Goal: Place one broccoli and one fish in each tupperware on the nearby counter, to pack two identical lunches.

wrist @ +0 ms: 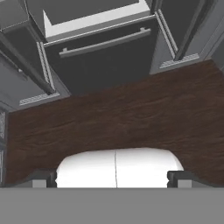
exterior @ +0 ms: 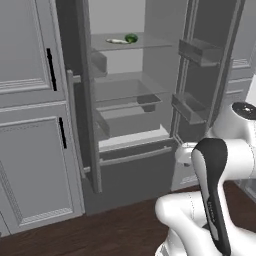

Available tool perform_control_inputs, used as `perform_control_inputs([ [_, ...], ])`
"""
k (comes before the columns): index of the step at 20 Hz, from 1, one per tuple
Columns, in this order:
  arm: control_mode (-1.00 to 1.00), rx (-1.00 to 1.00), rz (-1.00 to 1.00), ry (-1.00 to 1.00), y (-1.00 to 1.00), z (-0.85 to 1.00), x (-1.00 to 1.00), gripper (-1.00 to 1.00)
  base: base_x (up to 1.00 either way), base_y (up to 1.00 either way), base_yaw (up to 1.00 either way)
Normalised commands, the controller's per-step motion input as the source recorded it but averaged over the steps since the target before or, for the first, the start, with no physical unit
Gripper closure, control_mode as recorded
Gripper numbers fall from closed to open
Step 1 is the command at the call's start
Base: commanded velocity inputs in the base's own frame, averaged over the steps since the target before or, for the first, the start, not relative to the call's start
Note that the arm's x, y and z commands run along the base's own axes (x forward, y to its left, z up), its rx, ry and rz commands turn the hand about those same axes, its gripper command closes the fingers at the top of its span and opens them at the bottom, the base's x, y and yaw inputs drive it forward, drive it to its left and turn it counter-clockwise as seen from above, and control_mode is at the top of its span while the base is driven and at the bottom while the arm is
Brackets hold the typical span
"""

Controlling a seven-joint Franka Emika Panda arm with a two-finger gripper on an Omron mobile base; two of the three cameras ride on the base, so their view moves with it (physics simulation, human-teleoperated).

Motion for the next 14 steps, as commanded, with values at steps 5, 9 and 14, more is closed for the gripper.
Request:
perform_control_inputs([
  [5,1.0,0.0,0.0,0.0,0.0,0.0,0.0,-1.0,1.0,-0.41,0.17],
  [9,1.0,0.0,0.0,0.0,0.0,0.0,0.0,-1.0,0.43,-0.54,0.25],
  [14,1.0,0.0,0.0,0.0,0.0,0.0,0.0,-1.0,0.56,-0.11,0.03],
])
